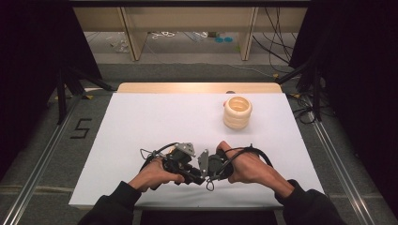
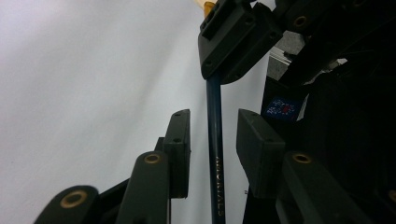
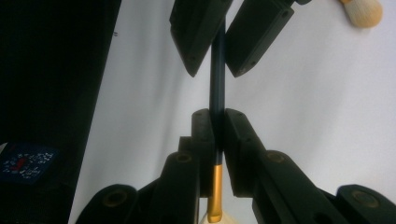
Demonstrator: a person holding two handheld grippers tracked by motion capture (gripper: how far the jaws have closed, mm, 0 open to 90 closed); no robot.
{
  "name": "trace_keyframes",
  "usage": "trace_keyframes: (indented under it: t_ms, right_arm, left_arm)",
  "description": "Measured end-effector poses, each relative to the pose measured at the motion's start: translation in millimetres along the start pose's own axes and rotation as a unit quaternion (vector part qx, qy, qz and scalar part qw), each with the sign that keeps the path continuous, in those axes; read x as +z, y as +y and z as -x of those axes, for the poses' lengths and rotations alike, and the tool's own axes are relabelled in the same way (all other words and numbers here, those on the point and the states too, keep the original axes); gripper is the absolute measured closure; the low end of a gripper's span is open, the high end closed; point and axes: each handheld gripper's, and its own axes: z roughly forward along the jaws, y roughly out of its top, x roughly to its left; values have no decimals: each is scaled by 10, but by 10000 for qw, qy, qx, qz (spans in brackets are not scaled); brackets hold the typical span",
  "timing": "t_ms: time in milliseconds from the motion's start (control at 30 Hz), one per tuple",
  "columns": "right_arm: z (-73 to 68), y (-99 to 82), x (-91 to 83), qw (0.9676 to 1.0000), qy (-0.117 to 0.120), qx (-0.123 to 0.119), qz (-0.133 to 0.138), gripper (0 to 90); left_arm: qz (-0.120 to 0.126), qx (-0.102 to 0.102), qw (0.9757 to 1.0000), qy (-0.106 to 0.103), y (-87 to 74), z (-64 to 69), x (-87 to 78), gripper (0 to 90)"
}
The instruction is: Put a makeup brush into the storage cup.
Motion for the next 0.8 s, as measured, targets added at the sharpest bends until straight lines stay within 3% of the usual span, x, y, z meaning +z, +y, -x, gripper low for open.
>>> trace_keyframes:
  t_ms: [433, 500, 533, 600, 767, 800]
  right_arm:
    - [-22, 38, 7, 9997, -29, -251, -32, 829]
    - [-36, 41, 16, 9999, 27, -166, 14, 829]
    - [-37, 42, 24, 9998, 36, -192, 62, 829]
    - [-34, 49, 15, 9995, -9, -303, -7, 829]
    - [-41, 56, 27, 9995, 13, -320, -3, 829]
    - [-28, 62, 43, 9989, -4, -458, 94, 829]
  left_arm:
    - [-224, -57, 9995, -219, 2, -17, 13, 716]
    - [-240, -74, 9993, -268, 1, -23, 14, 720]
    - [-352, -22, 9990, -277, 7, -33, 1, 722]
    - [-352, -93, 9987, -351, 6, -30, 6, 726]
    - [-378, -126, 9984, -401, 4, -33, 21, 733]
    - [-402, -110, 9983, -412, 4, -30, 26, 738]
